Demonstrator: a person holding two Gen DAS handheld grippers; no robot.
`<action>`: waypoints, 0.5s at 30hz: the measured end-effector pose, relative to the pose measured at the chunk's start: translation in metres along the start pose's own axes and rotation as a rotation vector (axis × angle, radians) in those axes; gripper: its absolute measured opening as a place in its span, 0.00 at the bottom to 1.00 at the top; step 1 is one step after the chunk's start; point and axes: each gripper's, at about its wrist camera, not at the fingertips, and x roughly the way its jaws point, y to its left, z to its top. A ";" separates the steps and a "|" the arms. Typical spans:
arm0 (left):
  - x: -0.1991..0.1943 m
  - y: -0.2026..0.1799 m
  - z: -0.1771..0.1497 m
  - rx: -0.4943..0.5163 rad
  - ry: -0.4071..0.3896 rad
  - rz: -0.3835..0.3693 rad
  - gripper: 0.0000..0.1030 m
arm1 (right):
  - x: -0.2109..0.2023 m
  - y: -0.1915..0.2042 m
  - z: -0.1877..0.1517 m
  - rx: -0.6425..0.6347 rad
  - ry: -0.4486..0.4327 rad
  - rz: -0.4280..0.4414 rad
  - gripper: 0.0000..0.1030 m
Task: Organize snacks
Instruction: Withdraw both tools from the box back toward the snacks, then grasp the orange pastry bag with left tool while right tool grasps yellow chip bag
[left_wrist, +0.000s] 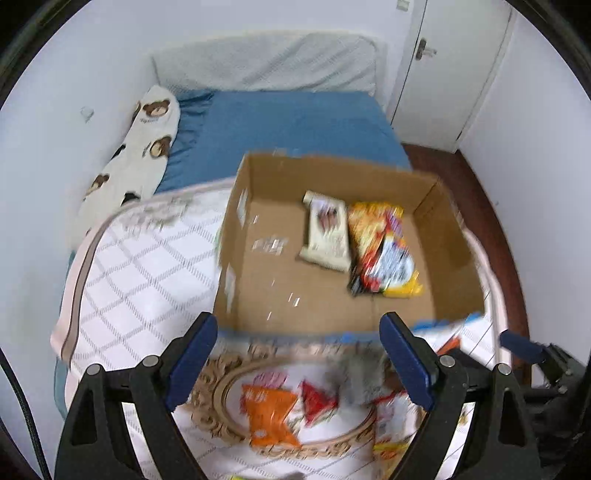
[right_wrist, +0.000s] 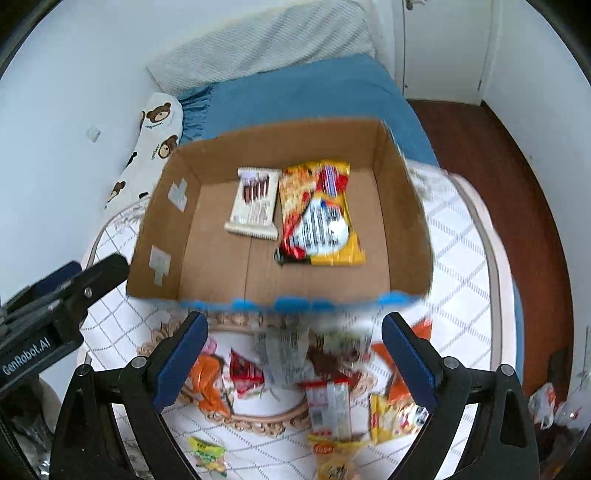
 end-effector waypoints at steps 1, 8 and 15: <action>0.005 0.004 -0.011 -0.004 0.022 0.001 0.87 | 0.003 -0.003 -0.010 0.015 0.012 0.000 0.94; 0.066 0.029 -0.088 -0.033 0.258 0.003 0.87 | 0.043 -0.031 -0.078 0.100 0.137 -0.001 0.94; 0.137 0.039 -0.130 -0.032 0.434 0.033 0.87 | 0.096 -0.063 -0.168 0.189 0.355 -0.019 0.94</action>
